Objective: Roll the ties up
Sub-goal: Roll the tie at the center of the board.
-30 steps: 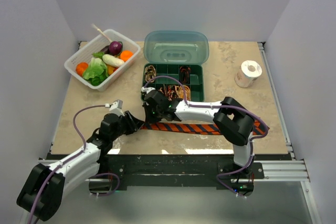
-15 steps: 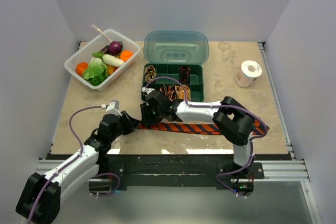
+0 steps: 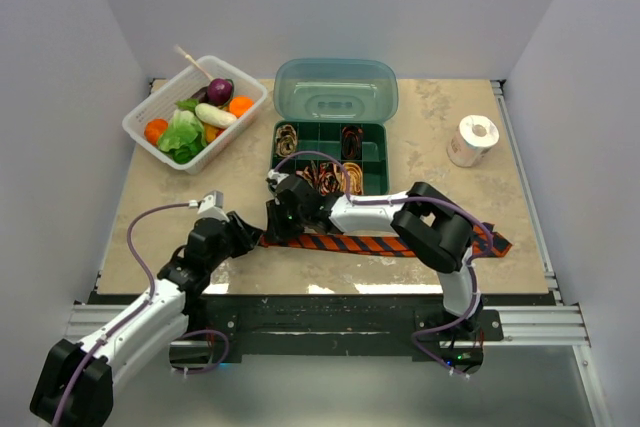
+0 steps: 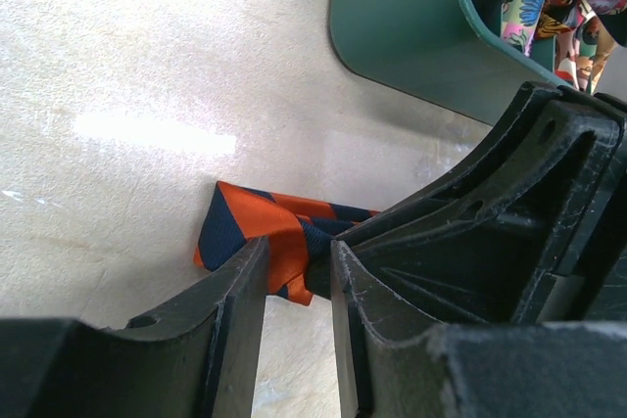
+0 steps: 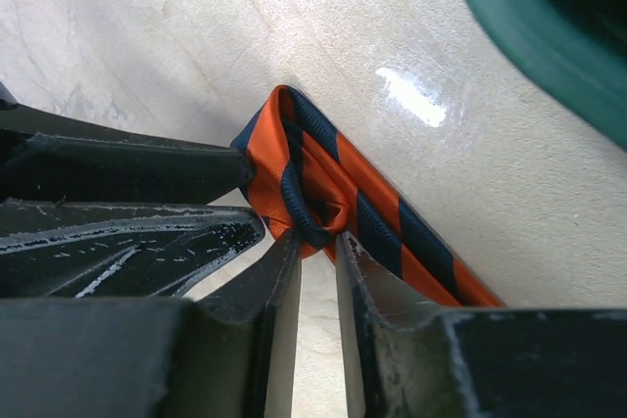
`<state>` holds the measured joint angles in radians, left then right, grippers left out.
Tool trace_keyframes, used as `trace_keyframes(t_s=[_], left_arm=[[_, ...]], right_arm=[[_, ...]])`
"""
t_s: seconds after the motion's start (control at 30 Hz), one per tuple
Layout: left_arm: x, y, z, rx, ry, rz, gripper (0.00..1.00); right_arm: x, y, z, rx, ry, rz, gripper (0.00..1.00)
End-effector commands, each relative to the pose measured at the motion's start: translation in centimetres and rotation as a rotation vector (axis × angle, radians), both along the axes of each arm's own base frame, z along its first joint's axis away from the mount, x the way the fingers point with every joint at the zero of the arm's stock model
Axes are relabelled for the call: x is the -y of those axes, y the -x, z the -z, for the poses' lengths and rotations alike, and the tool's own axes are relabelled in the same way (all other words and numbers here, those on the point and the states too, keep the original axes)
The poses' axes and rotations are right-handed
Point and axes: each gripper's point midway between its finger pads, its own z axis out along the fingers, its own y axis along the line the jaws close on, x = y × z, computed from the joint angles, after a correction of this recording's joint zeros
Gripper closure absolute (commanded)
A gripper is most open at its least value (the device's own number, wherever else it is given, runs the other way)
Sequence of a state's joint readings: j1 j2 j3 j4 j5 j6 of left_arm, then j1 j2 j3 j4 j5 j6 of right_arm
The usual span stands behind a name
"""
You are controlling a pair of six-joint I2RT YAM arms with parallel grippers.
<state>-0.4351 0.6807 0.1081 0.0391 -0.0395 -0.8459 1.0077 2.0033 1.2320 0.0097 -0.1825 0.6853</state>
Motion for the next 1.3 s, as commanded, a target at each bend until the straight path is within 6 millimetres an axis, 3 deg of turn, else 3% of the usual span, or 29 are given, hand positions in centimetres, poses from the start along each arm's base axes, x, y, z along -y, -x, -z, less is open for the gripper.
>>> trace_keyframes(t_s=[0.0, 0.1, 0.3, 0.5, 0.9, 1.03, 1.27], left_arm=[[-0.1, -1.3, -2.3, 0.067, -0.009, -0.022, 0.64], [-0.5, -1.3, -2.5, 0.068, -0.019, -0.036, 0.62], [-1.0, -1.3, -2.3, 0.049, -0.035, -0.068, 0.60], [-1.7, -1.4, -1.2, -0.007, -0.042, -0.126, 0.59], [-2.0, -1.5, -1.0, 0.005, -0.009, -0.173, 0.53], [-1.7, -1.7, -0.6, 0.009, 0.024, -0.181, 0.48], [-1.9, -1.5, 1.1, -0.022, 0.047, -0.212, 0.50]], right_arm=[[-1.6, -0.6, -2.5, 0.027, -0.076, -0.008, 0.83], [-1.6, -0.9, -3.5, 0.057, -0.069, -0.018, 0.88], [-0.9, -1.9, -4.3, 0.121, -0.023, -0.053, 0.87], [-1.1, -2.2, -3.0, 0.144, -0.001, -0.159, 0.85], [1.1, -1.9, 2.1, 0.083, 0.040, -0.219, 0.84], [1.4, -1.8, 2.6, 0.080, 0.054, -0.224, 0.84], [2.0, -2.0, 2.8, 0.077, 0.060, -0.218, 0.83]])
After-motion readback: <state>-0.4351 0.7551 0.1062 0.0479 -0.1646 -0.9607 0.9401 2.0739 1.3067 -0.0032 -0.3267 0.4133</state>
